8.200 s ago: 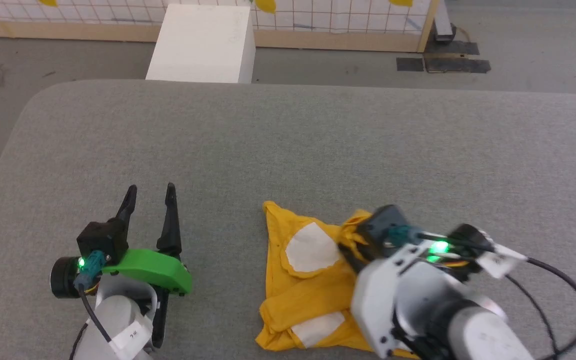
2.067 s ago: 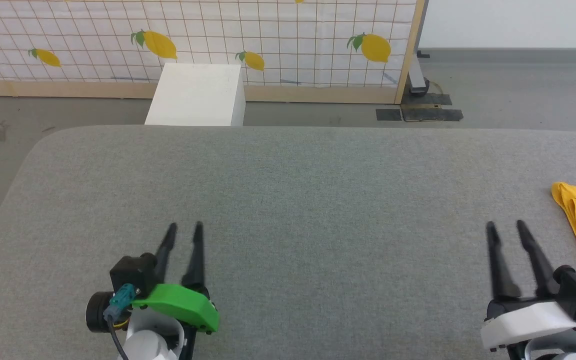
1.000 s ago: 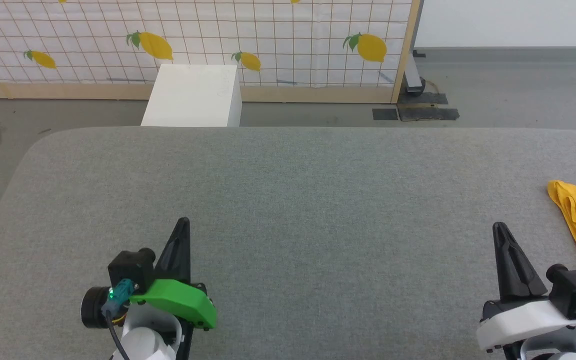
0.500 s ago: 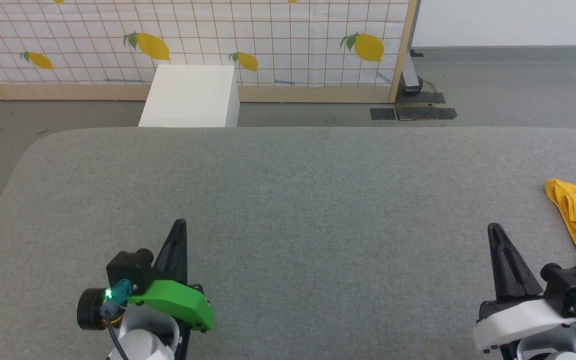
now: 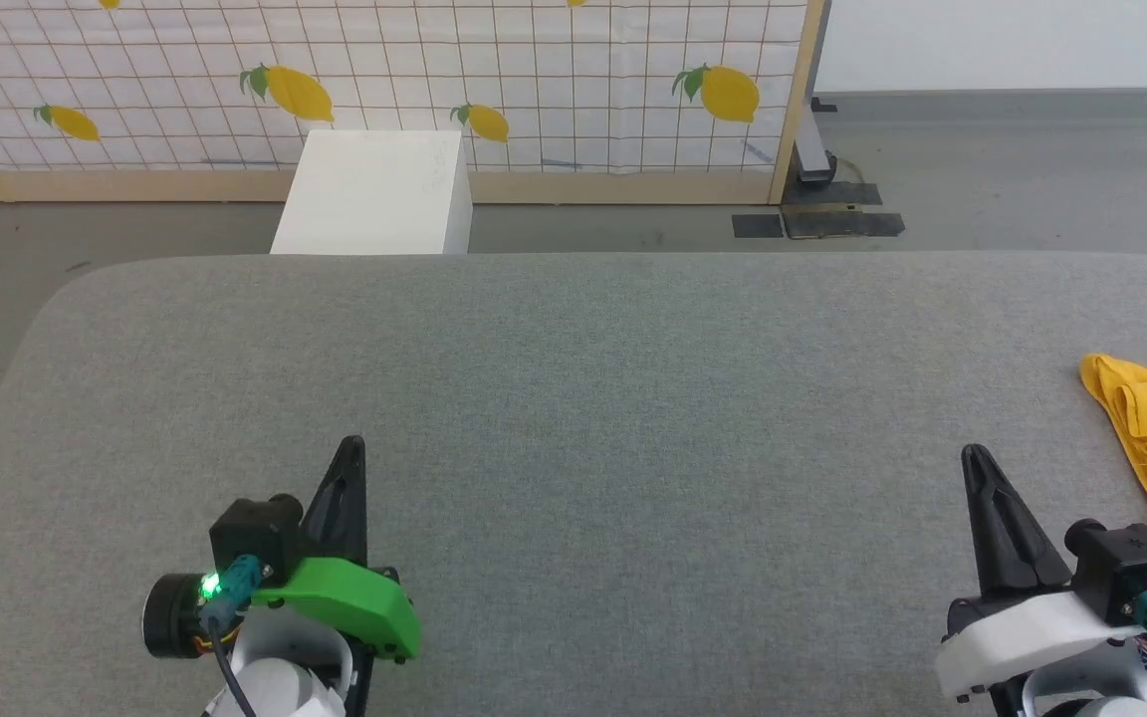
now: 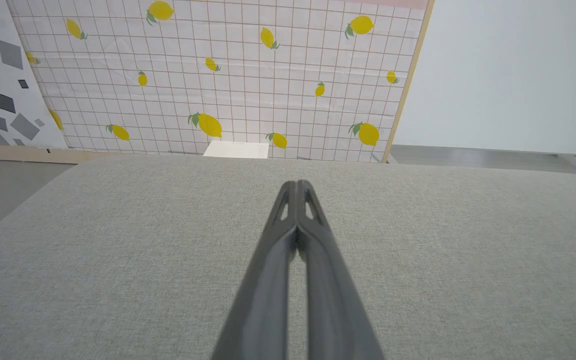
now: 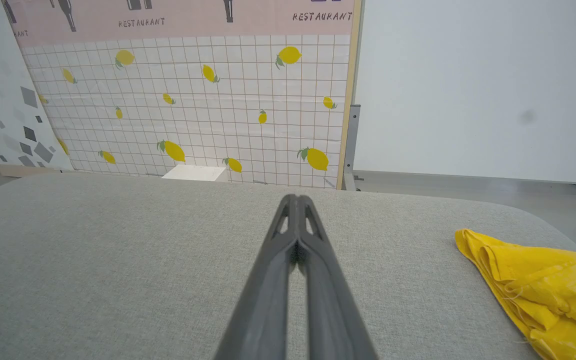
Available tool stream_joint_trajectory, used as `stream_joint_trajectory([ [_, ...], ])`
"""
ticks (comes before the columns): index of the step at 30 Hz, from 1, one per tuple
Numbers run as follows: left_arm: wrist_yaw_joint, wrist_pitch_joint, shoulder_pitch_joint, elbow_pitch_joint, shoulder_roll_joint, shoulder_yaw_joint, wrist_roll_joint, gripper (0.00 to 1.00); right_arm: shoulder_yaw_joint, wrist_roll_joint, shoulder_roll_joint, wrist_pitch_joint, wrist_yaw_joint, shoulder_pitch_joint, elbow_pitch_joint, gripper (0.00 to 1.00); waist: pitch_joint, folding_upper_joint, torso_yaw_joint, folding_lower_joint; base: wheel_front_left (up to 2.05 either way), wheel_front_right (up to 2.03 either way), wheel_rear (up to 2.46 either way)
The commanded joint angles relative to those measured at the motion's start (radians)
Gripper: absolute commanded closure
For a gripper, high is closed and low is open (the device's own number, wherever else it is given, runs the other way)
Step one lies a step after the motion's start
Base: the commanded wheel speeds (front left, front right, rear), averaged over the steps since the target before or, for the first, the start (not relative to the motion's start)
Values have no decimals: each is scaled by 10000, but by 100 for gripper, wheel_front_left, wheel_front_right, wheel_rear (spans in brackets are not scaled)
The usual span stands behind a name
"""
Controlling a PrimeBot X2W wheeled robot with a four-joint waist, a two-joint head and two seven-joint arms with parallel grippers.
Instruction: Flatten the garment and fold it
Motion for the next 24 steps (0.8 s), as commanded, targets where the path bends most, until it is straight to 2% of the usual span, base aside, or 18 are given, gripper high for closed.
stream_joint_trajectory([
  [1, 67, 78, 192, -90, -23, 58, 126, 100, 47, -75, 8, 54, -7, -179, 36, 100, 1, 0, -6, 0, 0, 0, 0],
  [24, 182, 552, 436, -652, -34, 255, 577, 100, 222, -246, 11, 362, -10, -300, 69, 100, 8, 0, -112, 0, 0, 0, 0],
])
